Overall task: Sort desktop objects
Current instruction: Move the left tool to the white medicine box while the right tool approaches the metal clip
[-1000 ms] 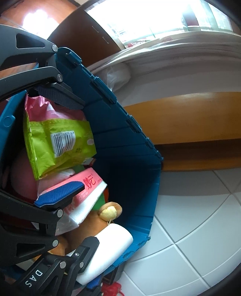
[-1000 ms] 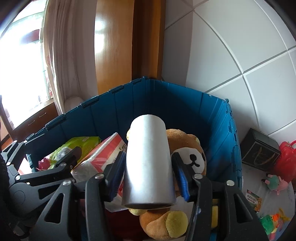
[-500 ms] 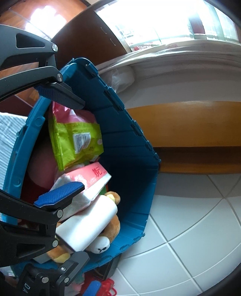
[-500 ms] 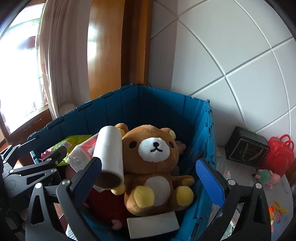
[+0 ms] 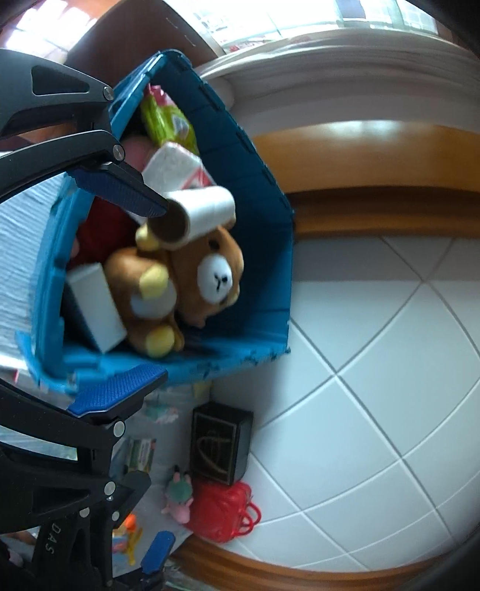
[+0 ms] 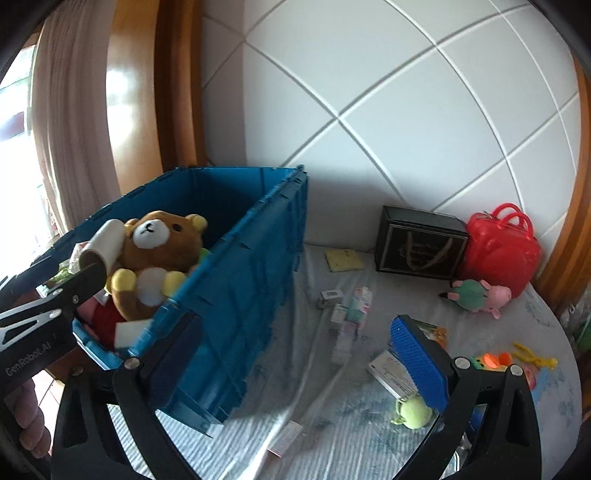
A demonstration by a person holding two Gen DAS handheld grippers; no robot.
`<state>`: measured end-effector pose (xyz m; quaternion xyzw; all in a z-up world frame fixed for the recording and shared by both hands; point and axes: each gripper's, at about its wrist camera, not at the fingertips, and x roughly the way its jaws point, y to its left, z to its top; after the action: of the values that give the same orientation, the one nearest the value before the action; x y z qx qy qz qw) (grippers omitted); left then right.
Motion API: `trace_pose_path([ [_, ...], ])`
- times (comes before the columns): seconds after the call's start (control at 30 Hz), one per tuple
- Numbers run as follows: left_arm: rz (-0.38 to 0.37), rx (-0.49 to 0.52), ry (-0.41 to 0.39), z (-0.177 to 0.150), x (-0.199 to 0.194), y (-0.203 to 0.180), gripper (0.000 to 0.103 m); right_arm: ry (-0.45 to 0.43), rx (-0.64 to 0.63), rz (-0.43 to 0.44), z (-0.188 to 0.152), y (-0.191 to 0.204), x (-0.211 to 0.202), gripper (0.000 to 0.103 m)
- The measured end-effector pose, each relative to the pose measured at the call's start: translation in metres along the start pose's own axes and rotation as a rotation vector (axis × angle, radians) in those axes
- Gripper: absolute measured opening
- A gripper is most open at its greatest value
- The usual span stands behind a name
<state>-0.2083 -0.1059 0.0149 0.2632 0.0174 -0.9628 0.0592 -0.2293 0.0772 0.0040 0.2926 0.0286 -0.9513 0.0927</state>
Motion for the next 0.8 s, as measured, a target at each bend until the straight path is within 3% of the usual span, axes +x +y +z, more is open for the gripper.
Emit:
trace_pose_path([
  [0.2, -0.099, 0.069, 0.052, -0.021, 0.003, -0.107, 0.083, 0.051, 0.056, -0.065, -0.037, -0.109, -0.018, 0.103],
  [0.4, -0.11, 0.133, 0.223, -0.071, 0.04, -0.191, 0.083, 0.17, 0.104, -0.104, -0.089, -0.198, -0.008, 0.103],
  [0.6, -0.087, 0.208, 0.395, -0.135, 0.082, -0.223, 0.083, 0.305, 0.17, -0.122, -0.151, -0.251, 0.016, 0.103],
  [0.8, -0.145, 0.269, 0.484, -0.184, 0.108, -0.241, 0.083, 0.428, 0.23, -0.161, -0.208, -0.275, 0.037, 0.103],
])
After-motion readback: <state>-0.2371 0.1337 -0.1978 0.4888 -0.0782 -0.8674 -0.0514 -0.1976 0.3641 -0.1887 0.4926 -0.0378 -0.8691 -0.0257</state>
